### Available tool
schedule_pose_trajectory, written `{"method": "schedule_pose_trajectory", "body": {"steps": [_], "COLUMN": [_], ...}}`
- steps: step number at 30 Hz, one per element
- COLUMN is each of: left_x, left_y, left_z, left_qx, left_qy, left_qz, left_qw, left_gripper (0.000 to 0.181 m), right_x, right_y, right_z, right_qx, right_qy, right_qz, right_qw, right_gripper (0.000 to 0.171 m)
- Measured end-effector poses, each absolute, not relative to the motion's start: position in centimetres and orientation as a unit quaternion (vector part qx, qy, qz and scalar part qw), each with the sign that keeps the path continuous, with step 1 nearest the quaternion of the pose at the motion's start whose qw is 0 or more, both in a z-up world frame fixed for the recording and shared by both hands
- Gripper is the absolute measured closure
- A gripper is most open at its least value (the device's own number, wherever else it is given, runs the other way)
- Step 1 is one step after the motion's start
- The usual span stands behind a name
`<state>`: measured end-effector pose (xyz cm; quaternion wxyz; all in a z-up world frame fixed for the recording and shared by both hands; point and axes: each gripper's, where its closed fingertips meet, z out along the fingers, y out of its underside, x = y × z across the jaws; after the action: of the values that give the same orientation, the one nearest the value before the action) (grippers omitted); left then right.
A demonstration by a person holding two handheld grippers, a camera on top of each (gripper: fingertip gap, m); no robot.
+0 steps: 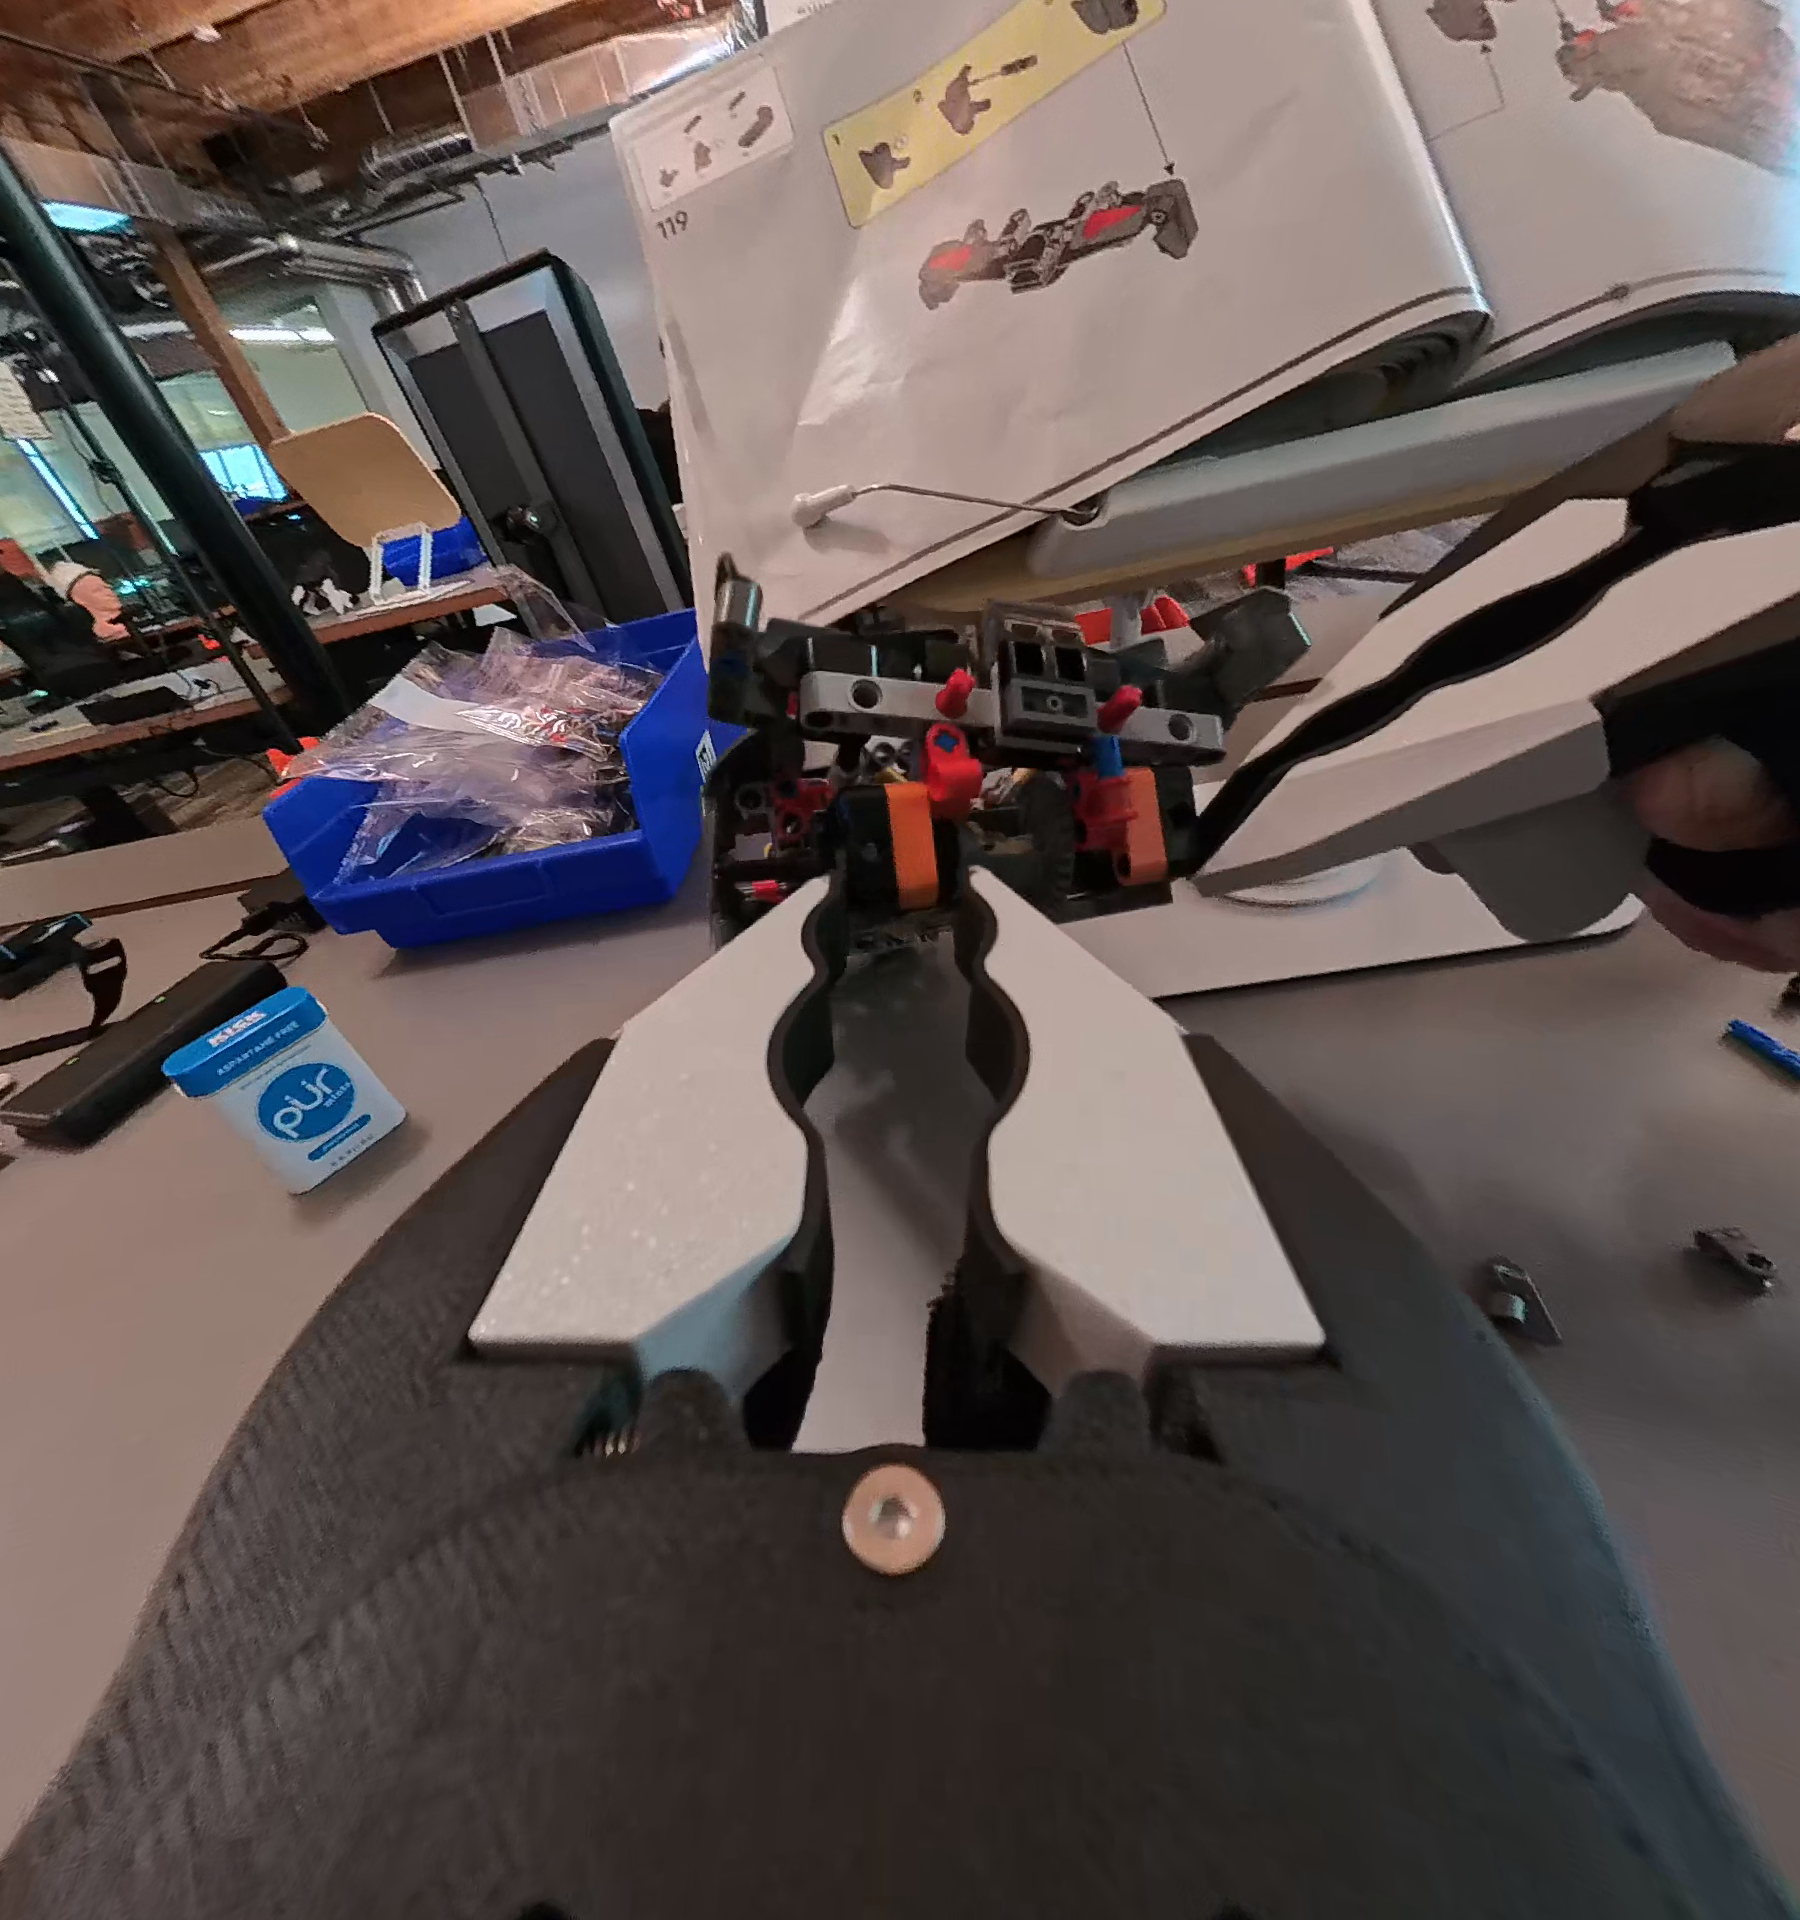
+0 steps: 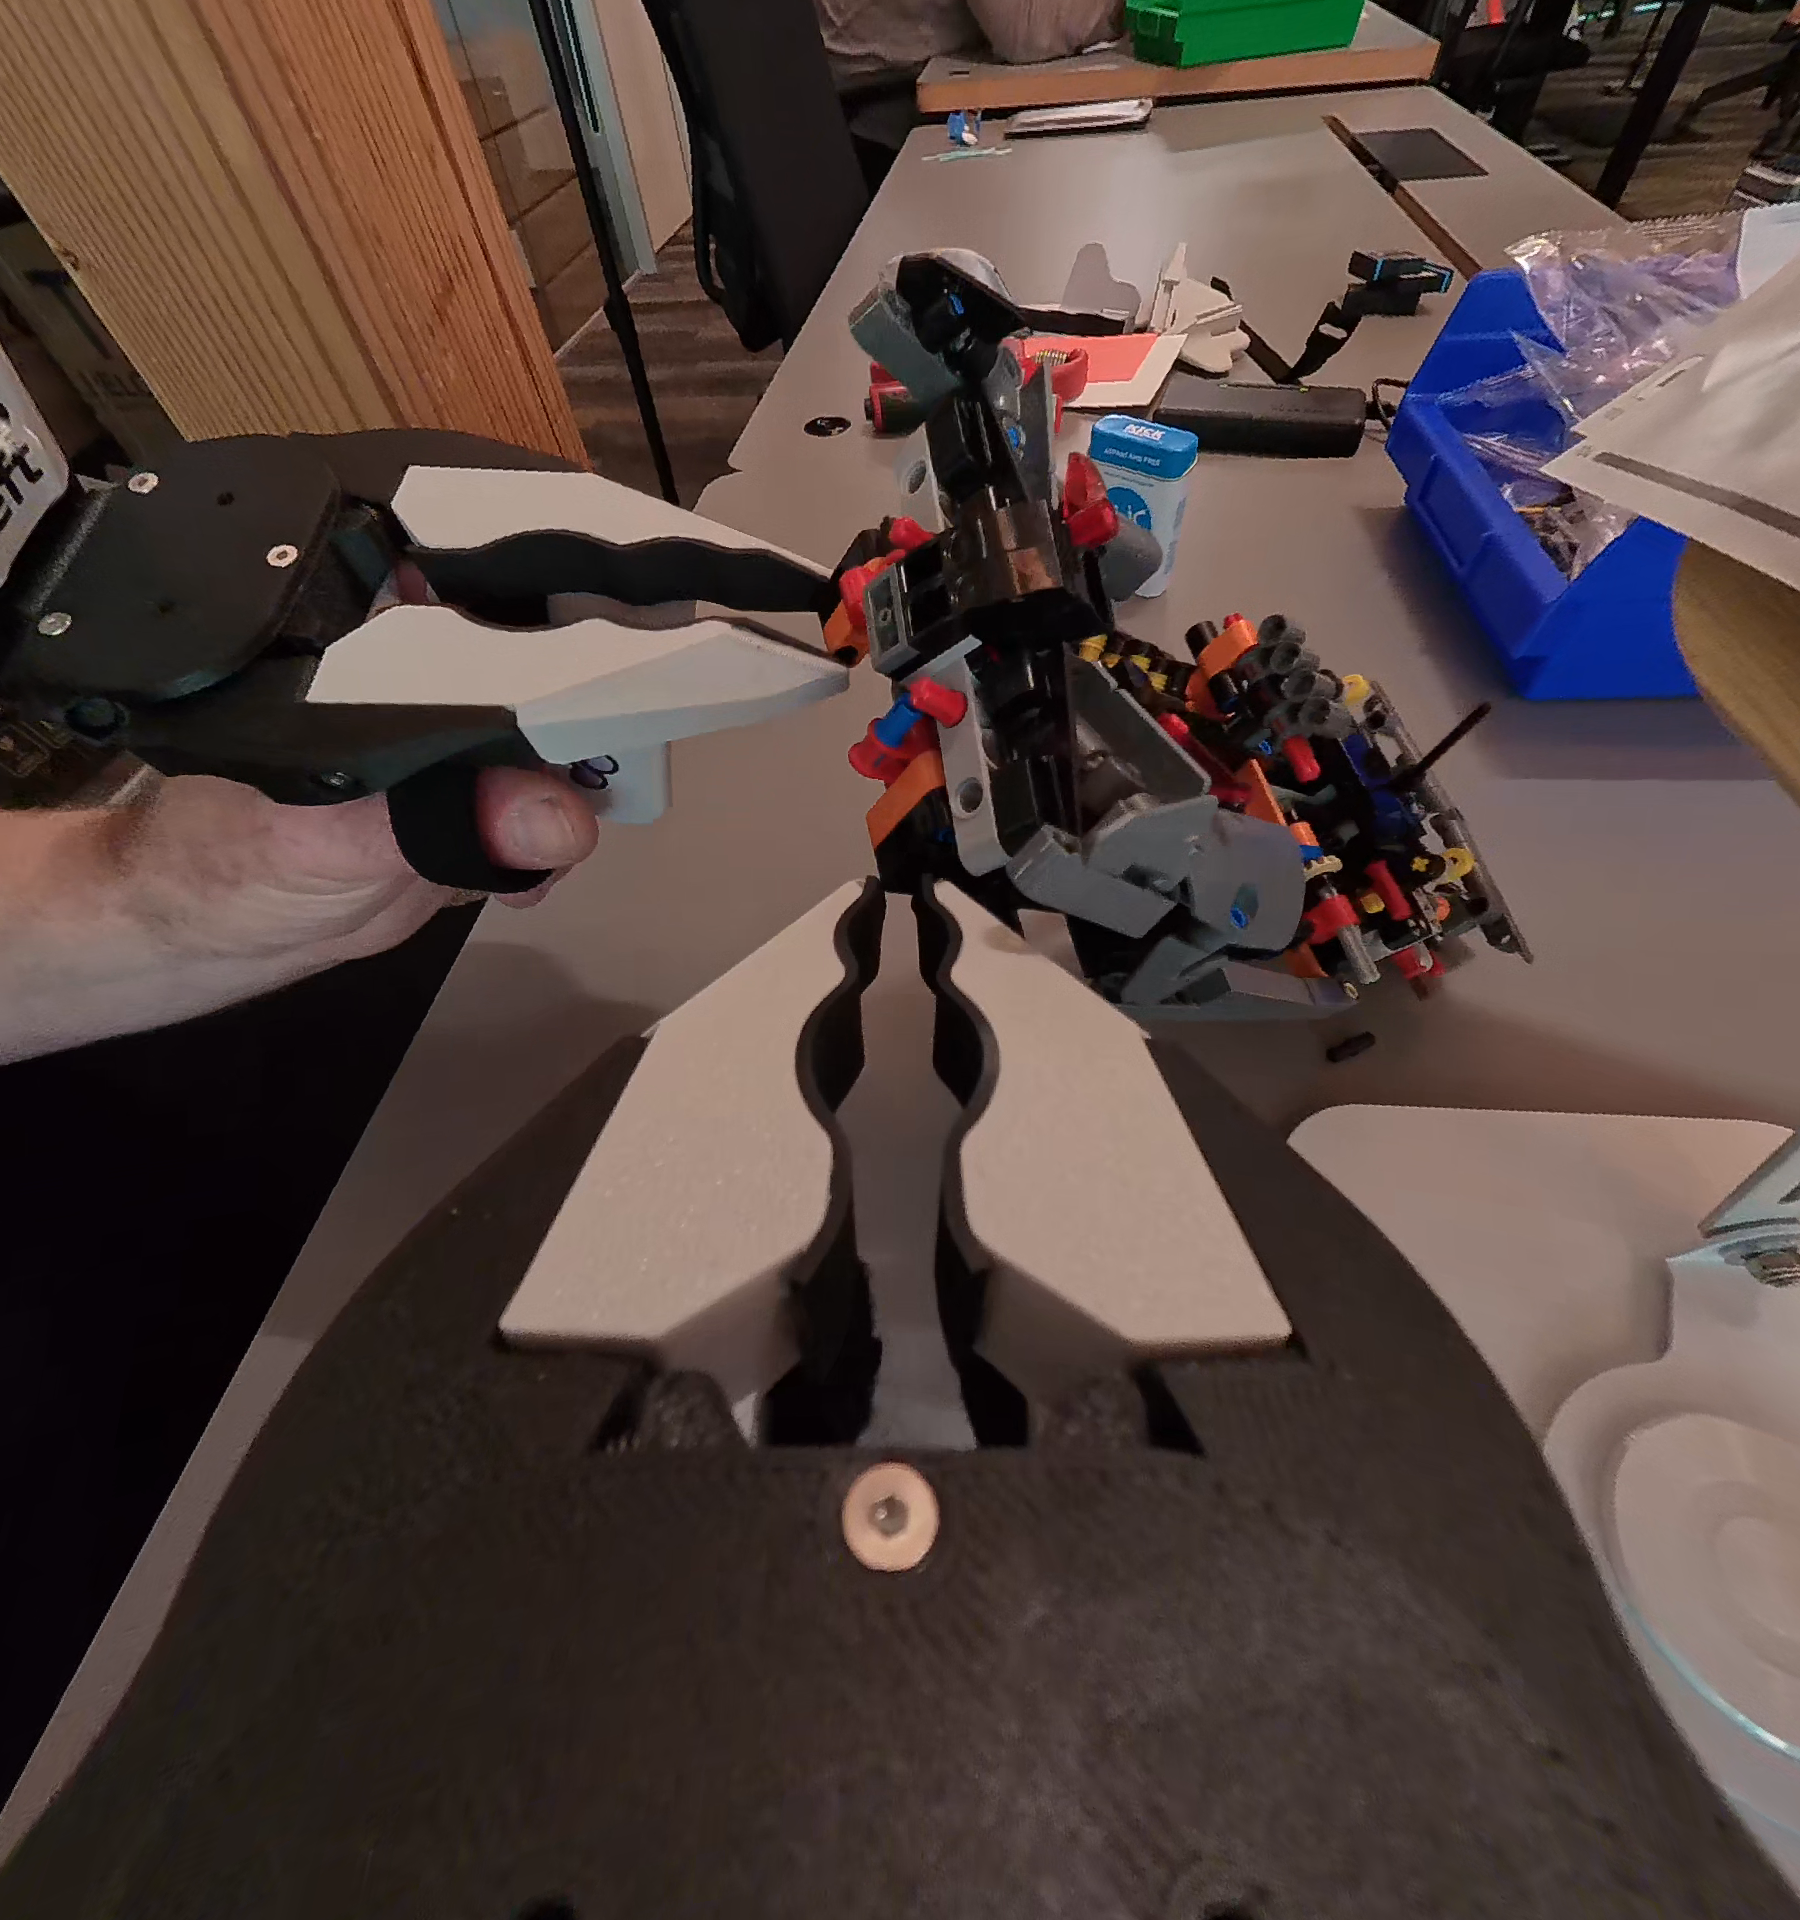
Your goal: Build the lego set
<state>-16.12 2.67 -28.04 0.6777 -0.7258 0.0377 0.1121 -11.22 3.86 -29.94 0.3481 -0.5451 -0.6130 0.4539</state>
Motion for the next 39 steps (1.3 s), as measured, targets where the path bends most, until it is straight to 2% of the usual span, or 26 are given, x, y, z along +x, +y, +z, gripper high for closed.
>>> {"method": "schedule_pose_trajectory", "body": {"steps": [26, 30, 35, 39], "left_x": [-16.6, -16.9, -17.0, -16.9], "left_y": [3.6, 3.7, 3.8, 3.7], "left_z": [-27.1, -27.0, -26.9, -26.5], "left_qx": [-0.702, -0.704, -0.713, -0.718], "left_qy": [0.021, 0.008, -0.001, -0.01], "left_qz": [0.133, 0.122, 0.115, 0.111], "left_qw": [0.699, 0.7, 0.692, 0.687], "left_gripper": [0.167, 0.167, 0.167, 0.167], "right_x": [-11.3, -10.9, -10.4, -10.4], "right_y": [4.1, 4.4, 4.5, 5.1], "right_z": [-29.7, -29.6, -28.8, -28.3], "right_qx": [-0.547, -0.539, -0.493, -0.503], "right_qy": [-0.592, -0.599, -0.624, -0.602], "right_qz": [0.465, 0.443, 0.365, 0.363], "right_qw": [0.366, 0.392, 0.484, 0.503], "right_gripper": [0.165, 0.157, 0.151, 0.146]}}
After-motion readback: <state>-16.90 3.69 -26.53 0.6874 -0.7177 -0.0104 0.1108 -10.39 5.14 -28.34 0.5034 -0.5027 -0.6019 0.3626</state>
